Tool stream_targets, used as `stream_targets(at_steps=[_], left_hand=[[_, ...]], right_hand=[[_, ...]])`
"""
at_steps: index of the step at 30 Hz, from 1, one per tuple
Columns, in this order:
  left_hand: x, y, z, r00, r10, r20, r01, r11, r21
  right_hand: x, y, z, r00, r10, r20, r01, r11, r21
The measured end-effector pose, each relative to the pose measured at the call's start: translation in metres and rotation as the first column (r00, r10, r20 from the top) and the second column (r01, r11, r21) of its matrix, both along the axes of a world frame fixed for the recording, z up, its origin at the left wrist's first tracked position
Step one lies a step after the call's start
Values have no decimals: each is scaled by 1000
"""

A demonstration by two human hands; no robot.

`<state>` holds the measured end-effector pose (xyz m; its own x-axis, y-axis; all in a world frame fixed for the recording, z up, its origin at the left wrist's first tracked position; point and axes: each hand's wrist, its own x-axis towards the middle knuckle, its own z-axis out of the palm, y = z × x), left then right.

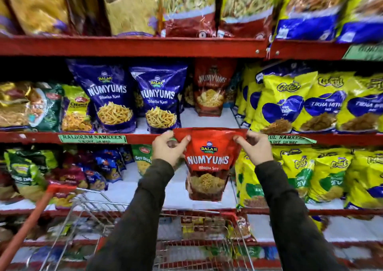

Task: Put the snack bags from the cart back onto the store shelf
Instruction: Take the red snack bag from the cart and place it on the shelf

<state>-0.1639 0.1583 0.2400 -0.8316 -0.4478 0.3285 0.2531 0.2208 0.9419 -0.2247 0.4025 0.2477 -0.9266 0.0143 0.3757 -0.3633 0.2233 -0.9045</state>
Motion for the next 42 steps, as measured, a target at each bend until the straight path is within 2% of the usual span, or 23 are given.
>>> stream_targets(at_steps=[4, 7, 15, 18, 22, 27, 31, 36, 39, 42], left_hand=[[-36, 4, 60, 988, -84, -128, 87, 996, 18], [-66, 10, 98, 987, -75, -142, 81, 996, 31], [-136, 30, 149, 980, -25, -199, 57, 986, 154], [-157, 35, 153, 977, 65, -204, -44, 994, 105], [-175, 36, 147, 967, 204, -152, -216, 974, -68], [-189, 40, 145, 960, 274, -64, -281, 937, -206], [-193, 42, 143, 939, 343, -2, -328, 895, -304], [-188, 55, 126, 966, 253, -48, -251, 884, -394], [-181, 60, 103, 966, 145, -215, -229, 865, -447], [-173, 61, 65, 934, -34, -355, -160, 849, -503]], right_hand=[[-26, -4, 56, 994, 29, -101, -38, 995, -93], [-48, -7, 91, 993, 15, -121, -36, 983, -179], [-111, -13, 143, 980, -36, -196, 8, 989, -144], [-134, -13, 150, 988, -39, -147, 13, 984, -176], [-161, -16, 144, 996, -40, -76, 21, 972, -232], [-186, -24, 128, 998, -59, 2, 57, 956, -289], [-201, -31, 124, 993, -115, 20, 117, 966, -229], [-203, -36, 109, 995, -100, 14, 101, 992, -79], [-198, -40, 91, 998, -67, -3, 66, 997, -41], [-192, -44, 63, 995, -76, 60, 78, 996, -40]])
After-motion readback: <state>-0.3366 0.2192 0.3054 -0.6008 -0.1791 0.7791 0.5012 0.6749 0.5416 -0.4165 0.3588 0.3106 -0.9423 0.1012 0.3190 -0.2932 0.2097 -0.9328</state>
